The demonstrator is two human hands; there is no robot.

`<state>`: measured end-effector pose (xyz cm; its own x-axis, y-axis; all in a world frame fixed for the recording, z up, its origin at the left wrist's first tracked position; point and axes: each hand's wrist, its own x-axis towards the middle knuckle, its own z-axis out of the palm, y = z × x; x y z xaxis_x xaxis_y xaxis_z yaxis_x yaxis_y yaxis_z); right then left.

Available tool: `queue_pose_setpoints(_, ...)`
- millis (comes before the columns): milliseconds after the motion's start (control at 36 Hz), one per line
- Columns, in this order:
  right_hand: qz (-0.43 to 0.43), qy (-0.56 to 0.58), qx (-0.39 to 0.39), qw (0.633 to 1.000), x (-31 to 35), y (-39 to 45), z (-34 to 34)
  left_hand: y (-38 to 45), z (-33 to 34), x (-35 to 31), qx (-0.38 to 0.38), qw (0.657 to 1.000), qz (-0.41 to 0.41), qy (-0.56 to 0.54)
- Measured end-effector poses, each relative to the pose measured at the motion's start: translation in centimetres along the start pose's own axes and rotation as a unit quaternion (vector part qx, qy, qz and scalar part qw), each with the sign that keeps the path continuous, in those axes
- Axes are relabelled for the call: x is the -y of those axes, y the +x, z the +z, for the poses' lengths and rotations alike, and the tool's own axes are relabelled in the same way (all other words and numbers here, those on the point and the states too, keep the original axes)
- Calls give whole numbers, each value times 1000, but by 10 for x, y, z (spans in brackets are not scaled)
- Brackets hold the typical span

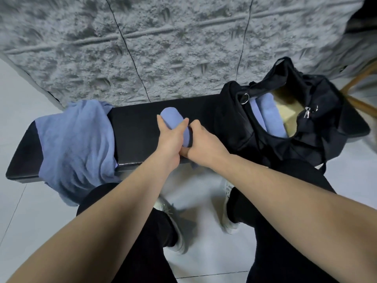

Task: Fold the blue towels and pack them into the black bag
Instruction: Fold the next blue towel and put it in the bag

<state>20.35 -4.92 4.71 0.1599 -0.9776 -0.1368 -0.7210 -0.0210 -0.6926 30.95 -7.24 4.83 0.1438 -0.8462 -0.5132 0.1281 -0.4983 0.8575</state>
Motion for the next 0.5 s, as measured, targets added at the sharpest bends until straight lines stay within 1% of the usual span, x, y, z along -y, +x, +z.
queue_pose_setpoints(56,5,34,12,999,3,-10,-5,-6,2,-3,-15,1000,-11,-18)
queue_pose_setpoints(139,22,130,37,991,5,-20,-13,-12,4,-9,-40,998,-27,-51)
queue_pose_setpoints(222,25,210,-4,977,9,-26,-25,-20,5,-19,-46,994,-33,-91)
queue_pose_setpoints(306,91,355,-28,930,14,-26,-41,-28,11,-30,-31,990,-29,-137)
queue_pose_setpoints(361,133,402,-30,905,14,-25,-54,-32,19,-37,-15,989,-18,-149)
queue_pose_setpoints(417,170,443,15,880,15,-27,-68,-38,28,-40,7,989,-27,-148)
queue_pose_setpoints(472,194,503,69,840,16,-32,-81,-47,38,-41,19,988,-34,-149)
queue_pose_setpoints(500,198,534,81,818,15,-34,-88,-49,46,-40,28,988,-24,-153)
